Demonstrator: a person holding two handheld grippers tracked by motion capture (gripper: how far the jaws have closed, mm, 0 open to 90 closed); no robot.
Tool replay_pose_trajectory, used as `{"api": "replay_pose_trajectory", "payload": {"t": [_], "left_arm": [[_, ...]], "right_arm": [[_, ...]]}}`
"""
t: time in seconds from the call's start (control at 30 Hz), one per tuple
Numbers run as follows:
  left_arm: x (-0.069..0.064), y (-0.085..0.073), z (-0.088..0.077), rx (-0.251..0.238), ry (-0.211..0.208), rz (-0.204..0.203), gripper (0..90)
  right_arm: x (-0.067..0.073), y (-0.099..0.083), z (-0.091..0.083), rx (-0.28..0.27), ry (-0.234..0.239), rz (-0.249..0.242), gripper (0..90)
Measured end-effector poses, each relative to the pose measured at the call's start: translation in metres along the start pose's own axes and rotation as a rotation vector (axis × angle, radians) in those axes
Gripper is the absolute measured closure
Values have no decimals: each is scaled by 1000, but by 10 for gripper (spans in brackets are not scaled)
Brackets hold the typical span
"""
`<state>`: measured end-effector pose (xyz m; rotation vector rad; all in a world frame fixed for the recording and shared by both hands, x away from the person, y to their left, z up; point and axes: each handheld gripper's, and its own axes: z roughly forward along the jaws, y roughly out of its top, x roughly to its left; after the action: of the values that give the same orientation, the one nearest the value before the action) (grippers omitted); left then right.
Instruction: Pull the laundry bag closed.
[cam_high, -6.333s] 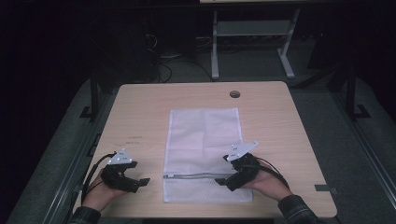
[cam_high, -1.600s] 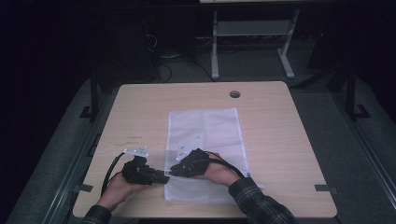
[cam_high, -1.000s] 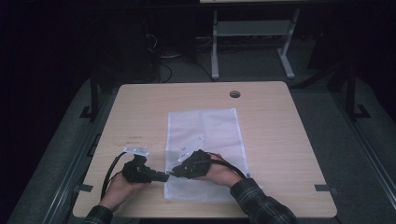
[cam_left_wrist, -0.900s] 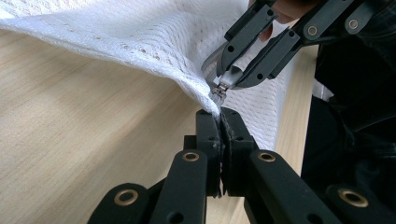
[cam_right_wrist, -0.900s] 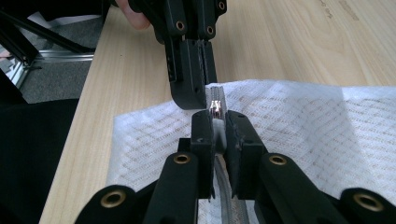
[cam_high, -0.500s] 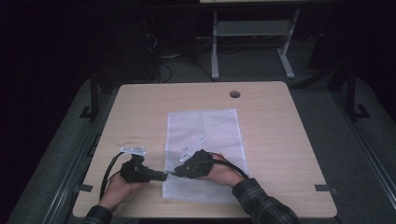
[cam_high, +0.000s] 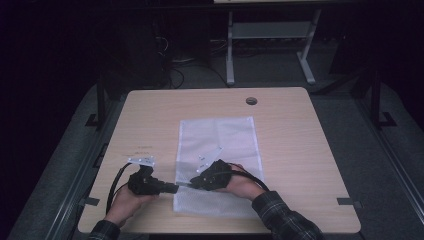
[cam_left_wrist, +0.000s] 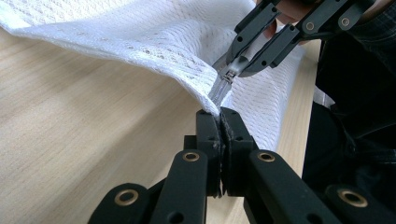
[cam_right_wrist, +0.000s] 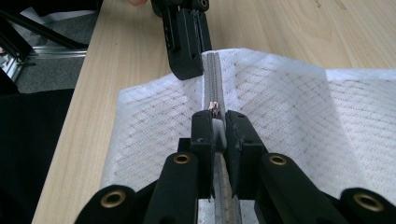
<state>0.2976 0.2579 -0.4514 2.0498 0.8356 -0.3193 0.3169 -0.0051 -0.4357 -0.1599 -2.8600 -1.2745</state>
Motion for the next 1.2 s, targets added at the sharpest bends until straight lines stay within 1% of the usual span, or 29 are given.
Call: {"api": "replay_pose_trajectory", "payload": {"t": [0.07,0.9,1.2], "left_arm": [[0,0,0,1,2,1,876],[1,-1,-2,-1,2,-4,876],[1,-1,-3,-3,3,-9,876]], "right_arm": [[0,0,-1,-1,-1,-5,817],[-1,-9,-10,3,-3,4,817],[-2,-14,-17,5,-7,17,817]]}}
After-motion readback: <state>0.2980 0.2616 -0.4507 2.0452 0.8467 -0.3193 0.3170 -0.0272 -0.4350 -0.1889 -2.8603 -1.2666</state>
